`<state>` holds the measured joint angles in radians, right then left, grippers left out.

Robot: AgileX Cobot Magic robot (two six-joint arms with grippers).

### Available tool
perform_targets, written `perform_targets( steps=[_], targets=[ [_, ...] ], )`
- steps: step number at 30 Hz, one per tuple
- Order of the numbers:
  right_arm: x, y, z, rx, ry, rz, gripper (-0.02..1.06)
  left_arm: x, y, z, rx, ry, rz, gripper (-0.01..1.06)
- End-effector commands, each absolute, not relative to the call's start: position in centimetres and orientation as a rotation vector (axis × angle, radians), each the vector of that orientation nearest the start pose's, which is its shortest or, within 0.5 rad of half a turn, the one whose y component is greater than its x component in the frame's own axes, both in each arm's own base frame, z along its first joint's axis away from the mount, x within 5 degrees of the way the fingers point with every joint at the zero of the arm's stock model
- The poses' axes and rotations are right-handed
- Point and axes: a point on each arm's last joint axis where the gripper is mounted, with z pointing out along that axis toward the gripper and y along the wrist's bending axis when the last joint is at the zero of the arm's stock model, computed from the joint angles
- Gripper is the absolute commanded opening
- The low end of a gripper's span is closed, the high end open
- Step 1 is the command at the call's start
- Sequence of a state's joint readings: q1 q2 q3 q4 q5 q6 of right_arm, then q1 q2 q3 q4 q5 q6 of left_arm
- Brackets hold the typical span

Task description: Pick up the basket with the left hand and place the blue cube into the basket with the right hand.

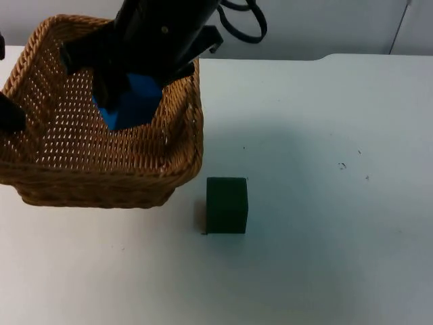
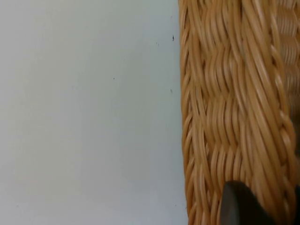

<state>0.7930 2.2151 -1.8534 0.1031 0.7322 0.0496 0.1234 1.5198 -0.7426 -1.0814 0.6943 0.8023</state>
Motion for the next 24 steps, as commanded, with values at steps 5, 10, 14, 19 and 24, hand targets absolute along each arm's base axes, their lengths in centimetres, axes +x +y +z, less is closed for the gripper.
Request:
perform_targets(
  steps=[5, 10, 14, 19, 24],
  targets=[
    [34.6, 36.5, 18.9, -0.898, 2.474, 0.425, 0.0, 27.1, -2.0, 20.4, -0.181, 2.516, -0.838, 0.0],
    [34.7, 36.6, 18.1, -0.902, 2.486, 0.416, 0.0, 27.1, -2.0, 20.4, -0.183, 2.515, -0.839, 0.0],
    [34.7, 36.6, 18.1, -0.904, 2.484, 0.413, 0.0, 27.1, -2.0, 20.4, -0.183, 2.515, -0.839, 0.0],
    [34.7, 36.6, 18.1, -0.924, 2.476, 0.414, 0.04, 27.1, -2.0, 20.4, -0.183, 2.515, -0.839, 0.0],
    [34.7, 36.6, 18.1, -0.926, 2.48, 0.412, 0.3, 27.2, -1.9, 20.3, -0.186, 2.513, -0.832, 0.0]
  ],
)
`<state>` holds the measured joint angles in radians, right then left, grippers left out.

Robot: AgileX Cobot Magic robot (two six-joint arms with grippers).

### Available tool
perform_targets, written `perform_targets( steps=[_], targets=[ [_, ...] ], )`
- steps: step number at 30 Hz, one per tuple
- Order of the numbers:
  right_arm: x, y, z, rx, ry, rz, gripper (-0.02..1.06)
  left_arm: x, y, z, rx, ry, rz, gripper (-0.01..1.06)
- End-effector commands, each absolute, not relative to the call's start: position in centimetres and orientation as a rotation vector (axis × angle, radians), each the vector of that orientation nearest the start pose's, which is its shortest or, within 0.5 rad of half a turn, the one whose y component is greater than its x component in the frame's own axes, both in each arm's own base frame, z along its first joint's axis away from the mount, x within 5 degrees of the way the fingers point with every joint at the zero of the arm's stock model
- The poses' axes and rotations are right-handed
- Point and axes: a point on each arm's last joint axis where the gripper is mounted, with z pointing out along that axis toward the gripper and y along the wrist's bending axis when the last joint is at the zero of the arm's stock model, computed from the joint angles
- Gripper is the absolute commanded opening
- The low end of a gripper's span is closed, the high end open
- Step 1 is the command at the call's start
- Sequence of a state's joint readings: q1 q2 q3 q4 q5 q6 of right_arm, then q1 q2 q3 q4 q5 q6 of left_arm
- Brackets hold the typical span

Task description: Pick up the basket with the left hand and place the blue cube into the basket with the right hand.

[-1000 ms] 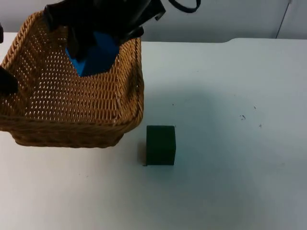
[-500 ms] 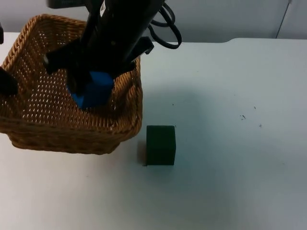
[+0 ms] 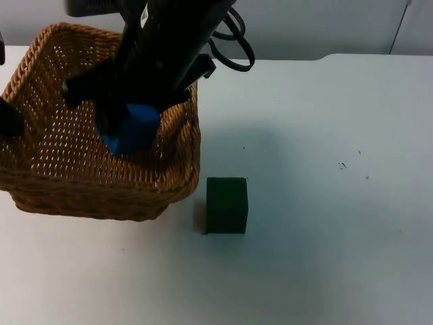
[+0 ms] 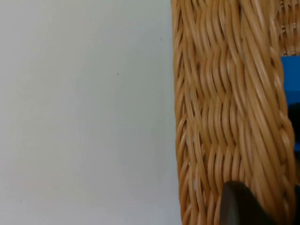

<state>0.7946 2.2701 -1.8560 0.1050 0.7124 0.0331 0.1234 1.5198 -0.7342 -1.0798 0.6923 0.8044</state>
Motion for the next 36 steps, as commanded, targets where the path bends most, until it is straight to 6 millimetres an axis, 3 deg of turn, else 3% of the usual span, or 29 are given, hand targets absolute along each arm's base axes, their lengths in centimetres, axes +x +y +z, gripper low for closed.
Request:
perform_targets(
  steps=[1, 3, 4, 6, 8, 24, 36],
  targets=[
    [34.6, 36.5, 18.0, -0.928, 2.484, 0.41, 0.44, 27.2, -1.9, 20.3, -0.186, 2.513, -0.832, 0.0],
    [34.6, 36.5, 18.2, -0.935, 2.488, 0.407, 0.6, 27.2, -1.9, 20.3, -0.186, 2.513, -0.832, 0.0],
    [34.6, 36.5, 18.2, -0.935, 2.488, 0.407, 0.6, 27.2, -1.9, 20.3, -0.186, 2.513, -0.832, 0.0],
    [34.5, 36.5, 18.6, -0.949, 2.506, 0.399, 0.85, 27.2, -1.9, 20.3, -0.186, 2.513, -0.832, 0.0],
    [34.6, 36.6, 19.3, -0.999, 2.492, 0.383, 0.97, 27.2, -1.9, 20.3, -0.186, 2.513, -0.832, 0.0],
    [34.3, 36.5, 24.4, -1.056, 2.497, 0.379, 1.0, 27.2, -1.9, 20.3, -0.187, 2.513, -0.83, 0.0],
    [32.5, 34.5, 31.4, -1.069, 2.375, 0.402, 1.0, 27.3, -1.8, 20.3, -0.189, 2.513, -0.814, 0.0]
  ],
)
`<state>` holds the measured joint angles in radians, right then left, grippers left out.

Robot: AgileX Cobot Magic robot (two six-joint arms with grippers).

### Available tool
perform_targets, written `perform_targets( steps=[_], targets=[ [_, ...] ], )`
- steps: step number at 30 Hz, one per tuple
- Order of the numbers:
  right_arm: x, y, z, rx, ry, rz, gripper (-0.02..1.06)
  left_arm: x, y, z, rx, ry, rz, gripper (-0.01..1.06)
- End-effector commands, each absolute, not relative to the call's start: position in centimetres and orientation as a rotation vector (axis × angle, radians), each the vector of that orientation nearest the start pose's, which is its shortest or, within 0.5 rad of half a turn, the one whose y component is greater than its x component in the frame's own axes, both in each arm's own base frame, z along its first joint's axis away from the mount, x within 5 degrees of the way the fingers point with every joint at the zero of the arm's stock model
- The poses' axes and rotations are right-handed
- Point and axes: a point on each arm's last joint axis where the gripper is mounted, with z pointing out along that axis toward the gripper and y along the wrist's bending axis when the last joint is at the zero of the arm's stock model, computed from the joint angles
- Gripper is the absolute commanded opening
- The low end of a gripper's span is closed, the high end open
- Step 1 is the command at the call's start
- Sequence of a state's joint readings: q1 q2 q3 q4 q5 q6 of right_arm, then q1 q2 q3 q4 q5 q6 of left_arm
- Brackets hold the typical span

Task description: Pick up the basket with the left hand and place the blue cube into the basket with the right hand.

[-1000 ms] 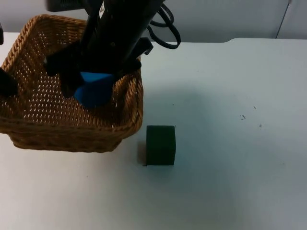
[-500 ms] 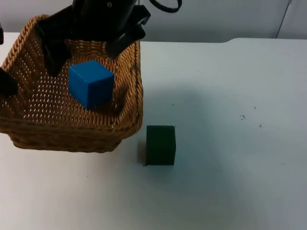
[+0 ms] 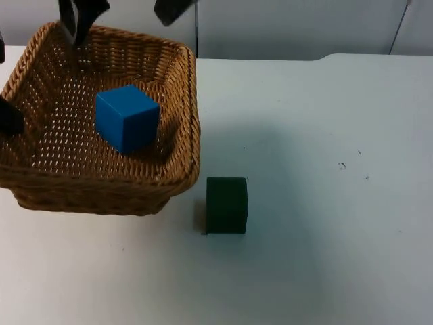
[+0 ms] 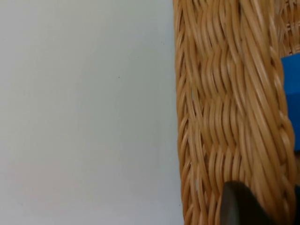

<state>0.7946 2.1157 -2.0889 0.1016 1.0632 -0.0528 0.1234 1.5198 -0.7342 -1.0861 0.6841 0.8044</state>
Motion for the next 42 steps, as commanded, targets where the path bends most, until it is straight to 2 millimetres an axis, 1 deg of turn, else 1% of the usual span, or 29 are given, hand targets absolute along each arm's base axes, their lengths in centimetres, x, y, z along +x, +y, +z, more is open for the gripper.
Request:
perform_targets(
  steps=[1, 3, 4, 5, 7, 9, 10, 11, 13, 14, 15, 16, 17, 18, 20, 21, 23, 24, 26, 27, 30, 31, 33, 34, 37, 38, 39, 41, 42],
  targets=[
    [32.3, 34.3, 32.3, -1.064, 2.348, 0.41, 1.0, 27.3, -1.8, 20.3, -0.191, 2.512, -0.81, 0.0],
    [31.8, 33.6, 34.4, -1.053, 2.289, 0.411, 1.0, 27.3, -1.8, 20.2, -0.192, 2.511, -0.804, 0.0],
    [31.6, 33.4, 35.1, -1.048, 2.27, 0.405, 1.0, 27.3, -1.7, 20.2, -0.194, 2.51, -0.798, 0.0],
    [31.6, 33.4, 35.1, -1.048, 2.27, 0.405, 1.0, 27.3, -1.7, 20.2, -0.194, 2.51, -0.798, 0.0],
    [31.3, 33.1, 36.0, -1.041, 2.242, 0.413, 1.0, 27.3, -1.7, 20.2, -0.196, 2.508, -0.794, 0.0],
    [31.7, 33.0, 36.6, -1.003, 2.142, 0.406, 1.0, 27.4, -1.7, 20.3, -0.197, 2.505, -0.789, 0.0],
    [32.2, 33.0, 36.4, -0.949, 2.087, 0.384, 1.0, 27.4, -1.7, 20.3, -0.198, 2.505, -0.787, 0.0],
    [32.2, 33.0, 36.4, -0.949, 2.087, 0.384, 1.0, 27.4, -1.7, 20.3, -0.198, 2.505, -0.787, 0.0],
    [32.6, 33.3, 36.0, -0.916, 2.025, 0.398, 1.0, 27.4, -1.7, 20.3, -0.198, 2.505, -0.787, 0.0],
    [32.7, 33.5, 35.5, -0.913, 2.016, 0.402, 1.0, 27.4, -1.7, 20.3, -0.196, 2.505, -0.787, 0.0],
    [32.7, 33.7, 34.9, -0.915, 2.007, 0.407, 1.0, 27.4, -1.7, 20.3, -0.191, 2.504, -0.785, 0.0],
    [32.7, 33.7, 34.9, -0.915, 2.007, 0.407, 1.0, 27.4, -1.7, 20.3, -0.191, 2.504, -0.785, 0.0],
    [32.5, 34.0, 34.2, -0.925, 1.997, 0.408, 1.0, 27.4, -1.6, 20.3, -0.186, 2.504, -0.777, 0.0],
    [32.4, 33.8, 33.8, -0.934, 1.988, 0.403, 1.0, 27.4, -1.6, 20.3, -0.186, 2.504, -0.773, 0.0],
    [31.5, 33.8, 32.6, -0.952, 1.984, 0.408, 1.0, 27.5, -1.6, 20.2, -0.188, 2.503, -0.768, 0.0],
    [31.5, 33.8, 32.6, -0.952, 1.984, 0.408, 1.0, 27.5, -1.6, 20.2, -0.188, 2.503, -0.768, 0.0],
    [30.5, 32.7, 31.7, -0.955, 1.992, 0.408, 1.0, 27.5, -1.5, 20.2, -0.193, 2.499, -0.756, 0.0],
    [30.5, 32.7, 31.7, -0.955, 1.992, 0.408, 1.0, 27.5, -1.5, 20.2, -0.193, 2.499, -0.756, 0.0],
    [29.4, 31.5, 31.0, -0.967, 2.016, 0.4, 1.0, 27.6, -1.4, 20.2, -0.18, 2.494, -0.738, 0.0],
    [28.9, 31.0, 31.0, -0.967, 2.02, 0.401, 1.0, 27.6, -1.4, 20.2, -0.179, 2.493, -0.735, 0.0],
    [28.1, 30.2, 31.0, -0.961, 2.02, 0.407, 1.0, 27.7, -1.3, 20.1, -0.183, 2.495, -0.729, 0.0],
    [27.6, 29.8, 31.4, -0.946, 2.024, 0.427, 1.0, 27.7, -1.3, 20.0, -0.184, 2.497, -0.727, 0.0],
    [26.8, 28.9, 31.6, -0.947, 2.027, 0.426, 1.0, 27.8, -1.3, 19.5, -0.186, 2.515, -0.726, 0.0],
    [26.8, 28.9, 31.6, -0.947, 2.027, 0.426, 1.0, 27.8, -1.3, 19.5, -0.186, 2.515, -0.726, 0.0],
    [25.3, 27.3, 32.2, -0.926, 2.034, 0.438, 1.0, 28.2, -1.1, 18.3, -0.196, 2.547, -0.713, 0.0],
    [24.8, 26.8, 32.0, -0.922, 2.04, 0.44, 1.0, 28.3, -1.1, 17.9, -0.192, 2.554, -0.704, 0.0],
    [24.8, 26.8, 32.0, -0.922, 2.04, 0.44, 1.0, 28.3, -1.1, 17.9, -0.192, 2.554, -0.704, 0.0],
    [23.7, 25.6, 32.3, -0.915, 2.026, 0.446, 1.0, 28.7, -0.8, 17.2, -0.219, 2.563, -0.673, 0.0],
    [23.0, 24.7, 32.0, -0.903, 2.018, 0.454, 1.0, 28.8, -0.7, 16.9, -0.226, 2.567, -0.66, 0.0]
  ],
)
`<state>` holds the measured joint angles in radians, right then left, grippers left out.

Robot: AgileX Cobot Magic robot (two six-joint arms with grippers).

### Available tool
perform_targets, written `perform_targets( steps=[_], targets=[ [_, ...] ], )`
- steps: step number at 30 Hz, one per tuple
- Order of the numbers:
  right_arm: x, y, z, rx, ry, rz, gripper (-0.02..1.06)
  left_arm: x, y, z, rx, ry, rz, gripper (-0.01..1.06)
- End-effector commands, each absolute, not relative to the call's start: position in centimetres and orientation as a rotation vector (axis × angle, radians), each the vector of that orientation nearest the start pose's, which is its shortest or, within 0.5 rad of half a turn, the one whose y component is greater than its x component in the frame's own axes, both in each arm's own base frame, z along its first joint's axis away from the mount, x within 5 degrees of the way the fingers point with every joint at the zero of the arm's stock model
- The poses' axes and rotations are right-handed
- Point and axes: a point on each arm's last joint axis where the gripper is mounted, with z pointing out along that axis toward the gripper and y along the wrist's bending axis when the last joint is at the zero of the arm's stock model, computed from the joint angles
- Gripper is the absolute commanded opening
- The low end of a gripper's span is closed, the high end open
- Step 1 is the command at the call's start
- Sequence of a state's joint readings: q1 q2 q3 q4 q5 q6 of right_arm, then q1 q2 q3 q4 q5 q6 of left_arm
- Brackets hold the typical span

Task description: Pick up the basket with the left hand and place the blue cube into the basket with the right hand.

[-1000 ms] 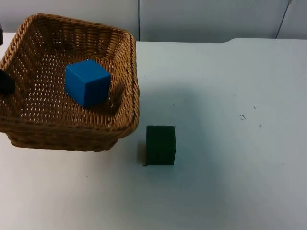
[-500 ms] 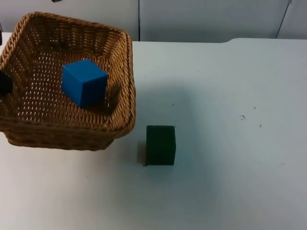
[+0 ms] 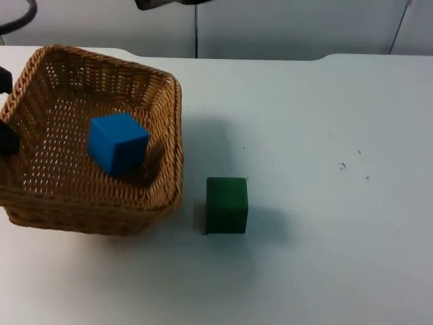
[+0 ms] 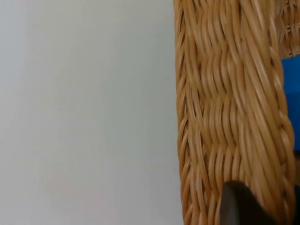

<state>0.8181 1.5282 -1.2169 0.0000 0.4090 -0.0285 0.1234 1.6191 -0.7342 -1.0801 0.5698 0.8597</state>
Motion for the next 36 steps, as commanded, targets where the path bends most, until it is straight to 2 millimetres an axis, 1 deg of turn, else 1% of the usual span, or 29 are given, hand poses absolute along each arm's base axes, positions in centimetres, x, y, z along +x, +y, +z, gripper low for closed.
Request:
perform_targets(
  steps=[1, 2, 4, 5, 6, 9, 11, 12, 15, 17, 19, 23, 27, 33, 36],
  targets=[
    [23.0, 24.7, 32.0, -0.903, 2.018, 0.454, 1.0, 28.8, -0.7, 16.9, -0.226, 2.567, -0.66, 0.0],
    [22.4, 24.1, 32.2, -0.886, 2.01, 0.465, 1.0, 28.9, -0.6, 16.6, -0.218, 2.569, -0.645, 0.0],
    [21.3, 23.0, 31.9, -0.881, 2.003, 0.47, 1.0, 29.1, -0.4, 15.8, -0.216, 2.587, -0.621, 0.0],
    [20.8, 22.5, 32.0, -0.876, 1.992, 0.474, 1.0, 29.2, -0.4, 15.5, -0.215, 2.591, -0.62, 0.0],
    [20.8, 22.5, 32.0, -0.876, 1.992, 0.474, 1.0, 29.2, -0.4, 15.5, -0.215, 2.591, -0.62, 0.0],
    [19.3, 20.8, 32.0, -0.871, 1.98, 0.478, 1.0, 29.7, -0.5, 14.5, -0.213, 2.577, -0.647, 0.0],
    [18.6, 20.0, 32.3, -0.864, 1.964, 0.484, 1.0, 29.9, -0.6, 13.8, -0.214, 2.579, -0.657, 0.0],
    [18.6, 20.0, 32.3, -0.864, 1.964, 0.484, 1.0, 29.9, -0.6, 13.8, -0.214, 2.579, -0.657, 0.0],
    [17.8, 19.1, 32.7, -0.856, 1.948, 0.491, 1.0, 30.0, -0.5, 12.9, -0.211, 2.602, -0.646, 0.0],
    [17.6, 18.9, 32.9, -0.853, 1.94, 0.493, 1.0, 30.0, -0.4, 12.7, -0.216, 2.608, -0.642, 0.0],
    [17.1, 18.5, 33.6, -0.845, 1.922, 0.5, 1.0, 30.1, -0.2, 12.1, -0.221, 2.622, -0.611, 0.0],
    [16.8, 18.1, 34.1, -0.838, 1.904, 0.506, 1.0, 30.1, -0.1, 11.6, -0.163, 2.633, -0.578, 0.0],
    [16.7, 17.9, 34.2, -0.842, 1.909, 0.503, 1.0, 30.2, 0.2, 11.5, -0.178, 2.629, -0.528, 0.0],
    [16.6, 17.9, 34.1, -0.848, 1.919, 0.498, 1.0, 30.2, 0.7, 11.4, -0.141, 2.637, -0.434, 0.0],
    [16.6, 17.9, 34.1, -0.848, 1.919, 0.498, 1.0, 30.3, 0.8, 11.4, -0.143, 2.636, -0.415, 0.0]
  ],
)
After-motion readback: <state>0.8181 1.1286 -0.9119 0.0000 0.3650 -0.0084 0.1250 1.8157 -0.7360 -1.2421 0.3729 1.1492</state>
